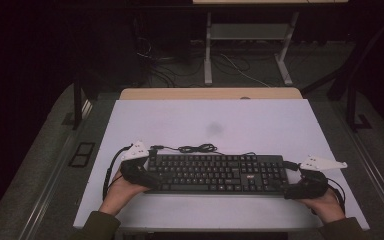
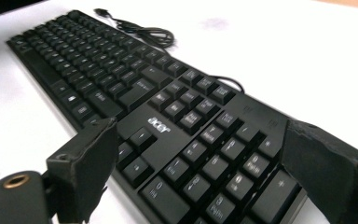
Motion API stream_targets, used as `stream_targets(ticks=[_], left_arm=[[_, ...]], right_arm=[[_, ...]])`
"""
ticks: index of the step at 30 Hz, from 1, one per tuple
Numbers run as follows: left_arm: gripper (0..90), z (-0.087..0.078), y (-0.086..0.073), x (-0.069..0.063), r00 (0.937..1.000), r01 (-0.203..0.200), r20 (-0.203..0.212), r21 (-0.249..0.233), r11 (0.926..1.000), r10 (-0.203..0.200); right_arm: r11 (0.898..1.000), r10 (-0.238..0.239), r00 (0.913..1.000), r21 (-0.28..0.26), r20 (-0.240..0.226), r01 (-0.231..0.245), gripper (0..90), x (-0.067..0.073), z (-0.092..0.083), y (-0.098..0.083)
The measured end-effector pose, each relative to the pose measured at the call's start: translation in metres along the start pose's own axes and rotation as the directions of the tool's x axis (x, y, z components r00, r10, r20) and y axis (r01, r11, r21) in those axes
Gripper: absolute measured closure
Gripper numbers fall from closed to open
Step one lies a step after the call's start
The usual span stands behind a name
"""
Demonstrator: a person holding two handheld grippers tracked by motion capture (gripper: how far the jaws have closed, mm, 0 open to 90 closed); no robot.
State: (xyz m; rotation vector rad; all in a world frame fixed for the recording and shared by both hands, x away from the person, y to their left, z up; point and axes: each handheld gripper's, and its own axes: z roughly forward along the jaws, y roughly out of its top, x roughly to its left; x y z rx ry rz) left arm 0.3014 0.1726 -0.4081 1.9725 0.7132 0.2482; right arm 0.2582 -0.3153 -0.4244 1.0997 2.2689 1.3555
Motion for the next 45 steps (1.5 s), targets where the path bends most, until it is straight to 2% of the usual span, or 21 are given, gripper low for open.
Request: stream_targets(ticks=[1,3,6,8,9,11,12,14,16,25,33,45], left_arm=[[0.0,0.000,-0.001,-0.002,0.9999,-0.007,0.009,0.001,1.0000,0.007],[0.0,0.002,-0.003,-0.005,0.9999,-0.015,0.000,0.003,0.9999,0.015],[0.0,0.005,-0.006,-0.005,0.9999,0.007,-0.012,-0.017,0.9998,-0.007],[0.0,0.004,-0.007,-0.010,0.9994,-0.008,-0.033,-0.012,0.9999,0.008],[0.0,0.002,-0.007,-0.012,0.9992,-0.023,-0.032,-0.011,0.9997,0.023],[0.0,0.002,-0.007,-0.013,0.9994,-0.031,-0.012,-0.005,0.9995,0.031],[0.0,0.004,-0.008,-0.013,0.9996,-0.029,-0.001,-0.003,0.9996,0.029],[0.0,0.004,-0.010,-0.014,0.9993,-0.031,0.020,0.014,0.9994,0.031],[0.0,0.000,-0.012,-0.014,0.9996,-0.029,0.006,0.018,0.9994,0.029],[0.0,-0.012,-0.014,-0.010,0.9999,0.001,-0.010,-0.021,0.9998,-0.001],[0.0,-0.009,-0.012,-0.009,1.0000,-0.002,0.000,-0.025,0.9997,0.002],[0.0,-0.008,-0.011,-0.008,1.0000,-0.003,0.002,-0.023,0.9997,0.003]], right_arm=[[1.000,-0.002,1.0000,-0.001,-0.007,0.002,11.0,-0.001,-0.001,-0.002],[1.000,-0.022,0.9998,0.010,-0.004,0.022,11.1,-0.002,-0.003,-0.001],[0.997,-0.065,0.9977,0.030,-0.021,0.066,11.1,-0.001,-0.001,0.002],[0.998,-0.042,0.9987,0.035,-0.028,0.043,11.0,-0.005,-0.002,0.001],[0.999,-0.036,0.9990,0.018,-0.026,0.036,11.1,-0.006,-0.003,0.002],[1.000,-0.009,0.9991,-0.021,-0.041,0.009,11.1,-0.010,-0.005,0.006],[1.000,-0.007,0.9986,-0.023,-0.051,0.006,11.1,-0.011,-0.004,0.008],[0.999,-0.014,0.9982,-0.035,-0.059,0.012,11.0,-0.011,-0.004,0.008],[0.999,-0.007,0.9981,-0.047,-0.060,0.004,11.1,-0.012,-0.002,0.008],[1.000,-0.010,0.9980,-0.026,-0.063,0.009,11.1,-0.008,-0.003,0.006],[0.999,0.001,0.9977,-0.051,-0.068,-0.004,11.1,-0.007,-0.006,0.010],[0.998,0.006,0.9950,-0.062,-0.100,-0.012,11.1,-0.004,0.004,0.021]])
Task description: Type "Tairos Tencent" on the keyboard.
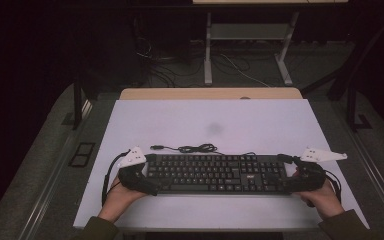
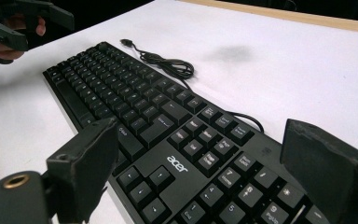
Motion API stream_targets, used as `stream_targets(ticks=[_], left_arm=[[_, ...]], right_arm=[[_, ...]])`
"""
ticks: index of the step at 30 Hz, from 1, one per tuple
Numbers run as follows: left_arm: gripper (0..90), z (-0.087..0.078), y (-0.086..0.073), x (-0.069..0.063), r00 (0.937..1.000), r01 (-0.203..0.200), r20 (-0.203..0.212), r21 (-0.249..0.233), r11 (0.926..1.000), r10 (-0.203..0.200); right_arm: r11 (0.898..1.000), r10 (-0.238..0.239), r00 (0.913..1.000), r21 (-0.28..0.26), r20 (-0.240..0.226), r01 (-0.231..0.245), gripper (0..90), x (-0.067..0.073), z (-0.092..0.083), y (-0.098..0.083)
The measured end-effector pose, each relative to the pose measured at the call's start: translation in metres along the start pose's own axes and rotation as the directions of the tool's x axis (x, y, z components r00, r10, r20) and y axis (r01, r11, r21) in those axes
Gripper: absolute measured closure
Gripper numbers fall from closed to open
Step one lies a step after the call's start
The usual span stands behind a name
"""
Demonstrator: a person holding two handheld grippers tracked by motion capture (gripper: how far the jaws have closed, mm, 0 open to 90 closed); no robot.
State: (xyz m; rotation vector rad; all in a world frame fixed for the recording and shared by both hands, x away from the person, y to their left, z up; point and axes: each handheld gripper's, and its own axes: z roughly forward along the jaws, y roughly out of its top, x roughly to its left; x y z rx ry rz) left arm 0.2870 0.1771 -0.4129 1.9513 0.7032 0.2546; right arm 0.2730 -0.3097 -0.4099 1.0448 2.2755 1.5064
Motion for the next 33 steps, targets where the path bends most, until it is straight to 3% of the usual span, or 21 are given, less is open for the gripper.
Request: stream_targets(ticks=[9,33], left_arm=[[0.0,0.004,0.000,-0.002,1.0000,0.004,0.009,0.008,1.0000,-0.004],[0.0,0.008,-0.003,-0.003,0.9996,0.013,0.027,0.010,0.9999,-0.013]], right_arm=[[1.000,-0.003,0.9998,-0.010,-0.020,0.003,11.1,0.001,0.009,0.005],[0.999,-0.018,0.9960,0.048,-0.087,0.022,11.1,0.015,0.039,0.016]])
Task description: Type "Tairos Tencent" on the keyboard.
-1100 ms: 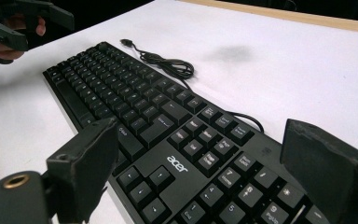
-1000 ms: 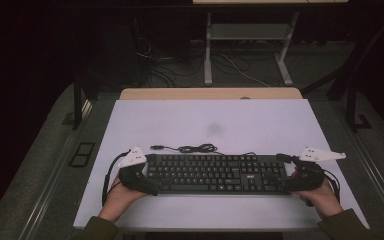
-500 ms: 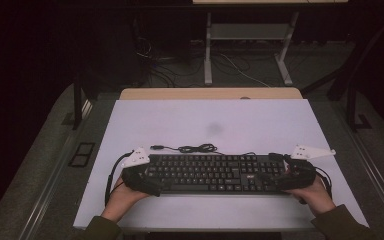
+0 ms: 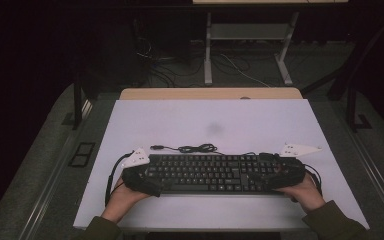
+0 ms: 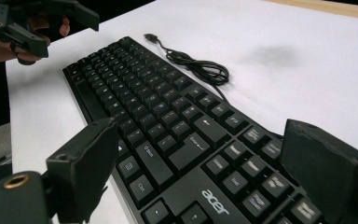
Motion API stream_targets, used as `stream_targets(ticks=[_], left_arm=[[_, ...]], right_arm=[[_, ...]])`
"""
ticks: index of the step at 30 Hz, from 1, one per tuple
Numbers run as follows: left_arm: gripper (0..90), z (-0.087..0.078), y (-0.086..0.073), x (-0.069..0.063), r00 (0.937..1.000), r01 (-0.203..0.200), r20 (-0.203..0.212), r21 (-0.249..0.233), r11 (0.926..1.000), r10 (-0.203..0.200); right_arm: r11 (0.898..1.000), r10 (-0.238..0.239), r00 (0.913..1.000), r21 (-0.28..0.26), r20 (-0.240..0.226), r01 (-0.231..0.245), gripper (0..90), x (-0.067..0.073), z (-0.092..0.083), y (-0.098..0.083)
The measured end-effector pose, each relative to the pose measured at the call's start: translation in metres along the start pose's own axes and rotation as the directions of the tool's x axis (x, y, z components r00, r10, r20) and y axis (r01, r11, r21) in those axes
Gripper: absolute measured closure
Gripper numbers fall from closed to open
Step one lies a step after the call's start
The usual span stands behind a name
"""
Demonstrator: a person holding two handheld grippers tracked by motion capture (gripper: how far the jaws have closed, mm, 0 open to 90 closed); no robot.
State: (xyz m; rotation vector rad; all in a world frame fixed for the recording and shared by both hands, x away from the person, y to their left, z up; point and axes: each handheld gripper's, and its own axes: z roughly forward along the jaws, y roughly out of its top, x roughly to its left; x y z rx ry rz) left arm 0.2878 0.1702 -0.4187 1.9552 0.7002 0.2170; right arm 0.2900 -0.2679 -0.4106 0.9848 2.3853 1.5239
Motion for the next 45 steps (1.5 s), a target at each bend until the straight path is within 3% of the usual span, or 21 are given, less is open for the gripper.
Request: stream_targets(ticks=[22,33,38,45], left_arm=[[0.0,0.007,0.003,-0.004,0.9998,-0.011,0.020,0.009,0.9999,0.011],[0.0,0.005,0.002,-0.003,0.9999,-0.007,0.015,0.002,1.0000,0.007],[0.0,0.005,0.002,-0.004,0.9999,-0.009,0.015,0.006,0.9999,0.009],[0.0,0.005,0.002,-0.004,0.9998,-0.010,0.016,0.004,0.9999,0.010]], right_arm=[[0.999,-0.014,0.9993,0.031,-0.036,0.015,11.5,0.008,0.027,0.008],[0.998,-0.019,0.9969,0.056,-0.076,0.024,16.4,0.012,0.043,0.013],[0.997,-0.031,0.9951,0.069,-0.094,0.037,26.7,0.016,0.047,0.013],[0.992,-0.049,0.9948,0.115,-0.089,0.059,55.4,0.018,0.051,0.010]])
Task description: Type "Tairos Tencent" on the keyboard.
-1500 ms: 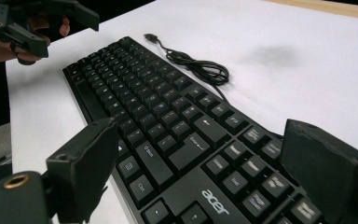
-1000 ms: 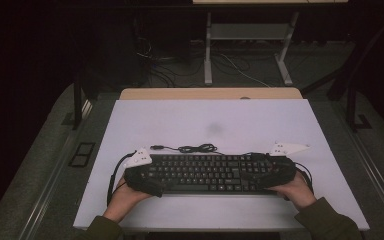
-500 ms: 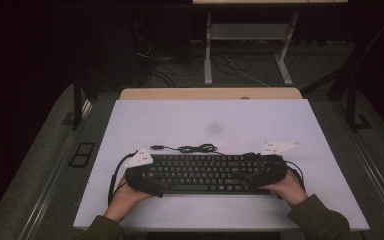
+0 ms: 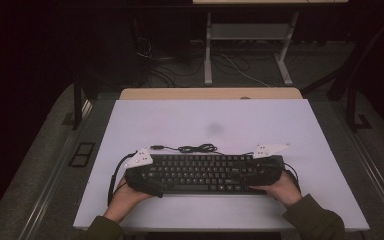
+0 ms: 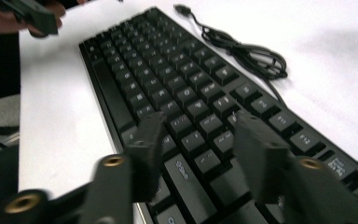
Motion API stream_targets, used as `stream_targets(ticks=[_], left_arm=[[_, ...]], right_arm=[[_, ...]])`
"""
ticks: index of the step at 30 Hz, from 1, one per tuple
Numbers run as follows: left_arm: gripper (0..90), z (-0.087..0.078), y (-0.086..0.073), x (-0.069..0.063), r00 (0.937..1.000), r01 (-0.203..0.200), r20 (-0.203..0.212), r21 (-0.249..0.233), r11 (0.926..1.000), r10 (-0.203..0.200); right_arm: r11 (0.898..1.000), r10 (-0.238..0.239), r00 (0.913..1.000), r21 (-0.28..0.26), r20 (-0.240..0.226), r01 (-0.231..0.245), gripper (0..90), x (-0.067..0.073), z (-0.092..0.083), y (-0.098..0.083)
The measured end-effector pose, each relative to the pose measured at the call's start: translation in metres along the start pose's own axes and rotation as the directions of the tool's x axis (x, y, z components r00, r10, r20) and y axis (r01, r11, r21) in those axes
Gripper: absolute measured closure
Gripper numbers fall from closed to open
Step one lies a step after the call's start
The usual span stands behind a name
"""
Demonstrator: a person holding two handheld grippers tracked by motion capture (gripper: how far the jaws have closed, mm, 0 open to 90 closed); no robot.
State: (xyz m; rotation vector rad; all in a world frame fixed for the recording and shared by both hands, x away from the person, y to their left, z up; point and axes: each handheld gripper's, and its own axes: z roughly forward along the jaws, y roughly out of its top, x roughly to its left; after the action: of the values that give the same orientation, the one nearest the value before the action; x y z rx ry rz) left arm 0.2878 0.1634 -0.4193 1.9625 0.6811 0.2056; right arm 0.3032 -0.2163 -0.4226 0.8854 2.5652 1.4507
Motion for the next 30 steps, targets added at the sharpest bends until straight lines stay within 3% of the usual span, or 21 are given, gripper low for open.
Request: stream_targets(ticks=[5,12,30], left_arm=[[0.0,0.001,-0.001,0.000,1.0000,0.004,0.001,-0.001,1.0000,-0.004],[0.0,0.001,-0.002,0.000,1.0000,0.003,0.004,0.005,1.0000,-0.003],[0.0,0.000,-0.004,0.000,0.9999,0.007,-0.010,0.003,1.0000,-0.007]], right_arm=[[0.999,-0.013,0.9999,0.033,-0.008,0.013,71.9,0.001,0.003,-0.003],[0.997,-0.031,0.9994,0.066,-0.012,0.032,85.7,0.002,0.007,-0.006],[0.990,-0.055,0.9983,0.130,-0.021,0.057,89.1,0.005,0.016,-0.008]])
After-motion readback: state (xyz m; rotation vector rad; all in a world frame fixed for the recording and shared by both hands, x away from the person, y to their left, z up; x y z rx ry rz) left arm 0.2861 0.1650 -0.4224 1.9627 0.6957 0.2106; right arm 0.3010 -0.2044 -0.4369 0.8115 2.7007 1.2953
